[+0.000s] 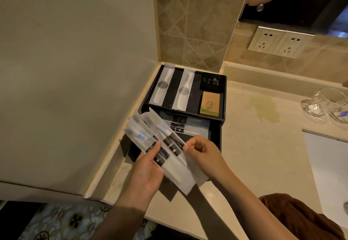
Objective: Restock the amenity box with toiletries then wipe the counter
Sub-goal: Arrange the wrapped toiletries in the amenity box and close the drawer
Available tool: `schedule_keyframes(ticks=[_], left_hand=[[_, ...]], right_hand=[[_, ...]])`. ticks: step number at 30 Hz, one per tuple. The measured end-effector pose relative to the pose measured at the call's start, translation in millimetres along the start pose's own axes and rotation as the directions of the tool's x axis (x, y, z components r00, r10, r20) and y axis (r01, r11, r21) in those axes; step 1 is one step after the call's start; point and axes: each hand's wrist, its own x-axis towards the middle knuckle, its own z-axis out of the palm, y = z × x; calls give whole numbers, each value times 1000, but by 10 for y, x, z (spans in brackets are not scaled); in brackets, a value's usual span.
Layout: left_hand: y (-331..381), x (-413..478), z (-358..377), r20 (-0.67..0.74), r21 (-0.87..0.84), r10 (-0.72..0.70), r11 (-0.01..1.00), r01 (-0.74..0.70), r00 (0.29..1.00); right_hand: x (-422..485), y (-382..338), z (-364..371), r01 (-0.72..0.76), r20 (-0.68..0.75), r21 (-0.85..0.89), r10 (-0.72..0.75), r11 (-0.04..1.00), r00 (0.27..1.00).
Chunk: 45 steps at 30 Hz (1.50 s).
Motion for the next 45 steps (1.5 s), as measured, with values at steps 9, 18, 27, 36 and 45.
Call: schedule_keyframes(ticks=[9,18,27,36,45], left_hand=[[38,-44,-38,32,-2,31,1000,-31,999],[55,-96,-62,-2,2,16,1000,-16,1000],[91,-63,-71,-102,23,-8,1000,10,995],[38,-80,-153,-147,4,-3,1000,4,989],[121,-157,-436,-163,-101,-24,995,8,986]], right_hand=[[105,36,-283,-15,61,-151,25,988,998],[92,-107,-474,55,360,28,-61,998,931],[58,-49,-573,23,442,-220,79,975,894],[2,-1,-660,-36,76,101,28,994,997],[141,182,-577,-84,-199,177,119,981,973]])
